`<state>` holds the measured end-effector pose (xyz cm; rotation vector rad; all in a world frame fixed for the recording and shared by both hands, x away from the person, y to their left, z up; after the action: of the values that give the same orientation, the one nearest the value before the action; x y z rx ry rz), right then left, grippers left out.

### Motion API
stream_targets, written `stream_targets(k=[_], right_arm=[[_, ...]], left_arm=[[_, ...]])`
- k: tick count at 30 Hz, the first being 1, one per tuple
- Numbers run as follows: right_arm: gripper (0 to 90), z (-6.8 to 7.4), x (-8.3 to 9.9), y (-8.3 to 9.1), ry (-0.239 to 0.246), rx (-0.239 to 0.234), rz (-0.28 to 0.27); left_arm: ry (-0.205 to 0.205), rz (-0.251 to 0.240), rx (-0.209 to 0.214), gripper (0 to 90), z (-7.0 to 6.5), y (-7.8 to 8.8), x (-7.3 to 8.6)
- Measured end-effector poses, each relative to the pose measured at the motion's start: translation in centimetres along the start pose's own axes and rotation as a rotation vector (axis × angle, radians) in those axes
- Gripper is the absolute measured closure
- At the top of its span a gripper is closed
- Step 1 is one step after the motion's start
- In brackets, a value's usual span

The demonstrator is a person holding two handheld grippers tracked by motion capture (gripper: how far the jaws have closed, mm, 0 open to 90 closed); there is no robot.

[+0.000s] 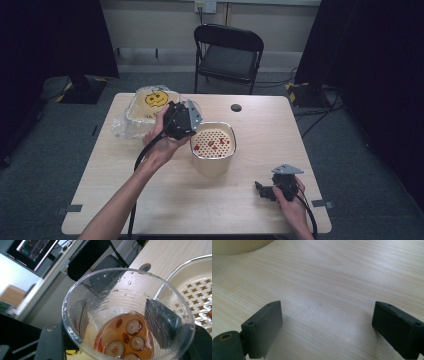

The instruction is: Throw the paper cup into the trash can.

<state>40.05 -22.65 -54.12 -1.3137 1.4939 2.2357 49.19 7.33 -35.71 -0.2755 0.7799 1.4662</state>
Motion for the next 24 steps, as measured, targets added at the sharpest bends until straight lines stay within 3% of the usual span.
stream_targets(k=[2,4,6,12,14,17,19,20,22,24], right_arm=[[8.8,0.0,0.0,0.0,0.001,0.0,0.001],[8.8,0.0,0.0,0.0,0.0,0.0,0.0],[8.8,0.0,0.0,0.0,0.002,0.0,0.001],[8.8,0.0,0.0,0.0,0.0,0.0,0.0],[8.8,0.0,0.0,0.0,0.002,0.0,0.001],[8.8,0.0,0.0,0.0,0.002,0.0,0.0],[8.8,0.0,0.0,0.0,0.0,0.0,0.0],[8.8,0.0,0.0,0.0,0.0,0.0,0.0],[8.8,0.0,0.0,0.0,0.002,0.0,0.0],[8.8,0.0,0.0,0.0,0.001,0.0,0.0]], left_arm=[[-0.074,0.015,-0.015,36.1,-0.4,-0.3,-0.4],[-0.118,0.02,-0.019,36.1,-0.7,-0.5,-0.7],[-0.14,0.014,-0.024,36.1,-1.2,-0.7,-1.0],[-0.276,0.012,-0.051,36.2,-2.2,-1.0,-1.6],[-0.292,0.011,-0.054,36.2,-2.4,-1.1,-1.7],[-0.356,0.006,-0.067,36.3,-2.6,-1.0,-2.1],[-0.408,0.007,-0.096,36.6,-2.8,-1.1,-2.1],[-0.458,0.011,-0.112,36.6,-2.9,-1.1,-2.1],[-0.464,0.011,-0.115,36.7,-3.1,-1.2,-2.1],[-0.491,0.005,-0.154,36.7,-2.9,-1.2,-2.1]])
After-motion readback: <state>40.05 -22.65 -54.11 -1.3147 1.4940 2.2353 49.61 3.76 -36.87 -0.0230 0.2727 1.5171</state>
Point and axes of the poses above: each handheld gripper's, and its own axes: y roughly backward along the jaws, x roughly out of its underside, z roughly to its left, the point moved 6 cm from there along -y, roughly forward along the jaws, and after that the axes turned 11 degrees about -x, right-handed, at the moved point
